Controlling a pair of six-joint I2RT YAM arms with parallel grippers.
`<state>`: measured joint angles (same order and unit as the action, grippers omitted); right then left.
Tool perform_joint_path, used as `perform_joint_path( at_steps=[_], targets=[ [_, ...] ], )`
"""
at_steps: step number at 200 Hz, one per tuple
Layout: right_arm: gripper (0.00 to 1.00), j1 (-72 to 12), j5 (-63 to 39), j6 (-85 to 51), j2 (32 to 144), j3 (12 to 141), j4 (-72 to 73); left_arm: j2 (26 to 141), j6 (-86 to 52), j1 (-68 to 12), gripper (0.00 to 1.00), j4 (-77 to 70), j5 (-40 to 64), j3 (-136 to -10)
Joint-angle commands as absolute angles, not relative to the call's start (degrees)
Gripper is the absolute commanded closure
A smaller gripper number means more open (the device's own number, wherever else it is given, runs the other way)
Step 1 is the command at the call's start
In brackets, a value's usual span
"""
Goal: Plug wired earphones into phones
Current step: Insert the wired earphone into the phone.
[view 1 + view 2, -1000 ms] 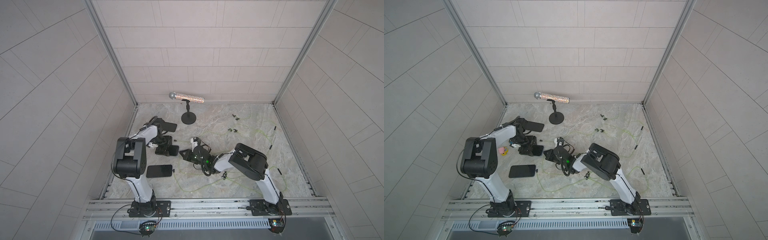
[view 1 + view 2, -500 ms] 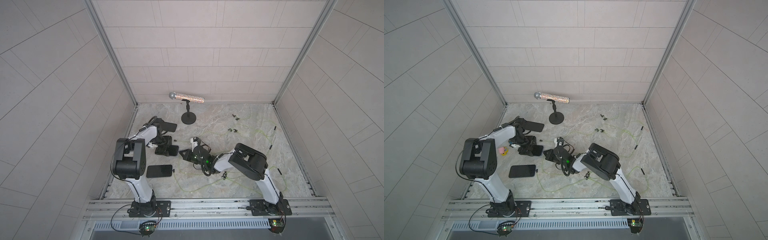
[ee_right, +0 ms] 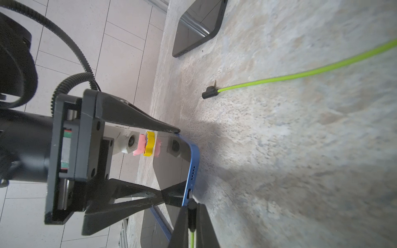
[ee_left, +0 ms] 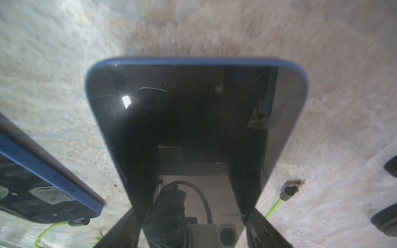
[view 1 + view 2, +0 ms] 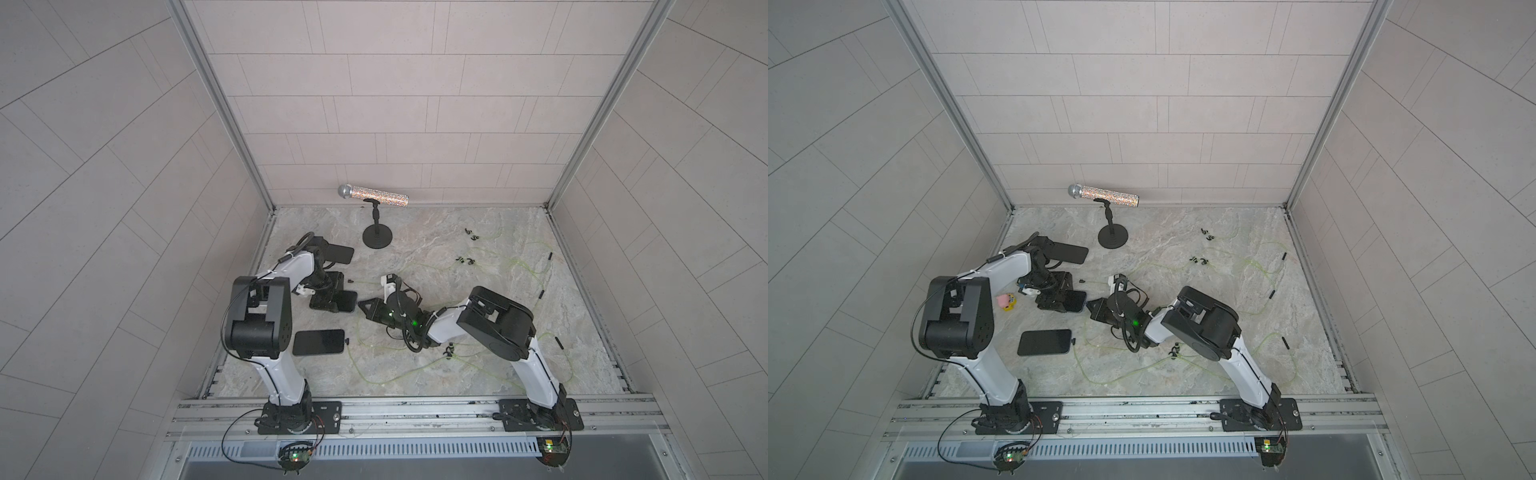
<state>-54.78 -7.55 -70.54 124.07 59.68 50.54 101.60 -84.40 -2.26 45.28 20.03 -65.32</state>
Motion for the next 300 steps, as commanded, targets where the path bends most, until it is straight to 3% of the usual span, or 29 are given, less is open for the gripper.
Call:
perform_joint_path(
  at_steps=[1, 300],
  targets=[
    [1.00, -55.5, -8.0, -70.1, 125.2, 60.8, 52.4, 99.7, -84.0, -2.2, 0.41, 46.6, 20.1, -64.9],
    [1.00, -55.6, -9.0, -72.4, 125.7, 59.3, 62.0, 94.4, -86.7, -2.3, 0.44, 40.8, 28.3, -62.3]
  ],
)
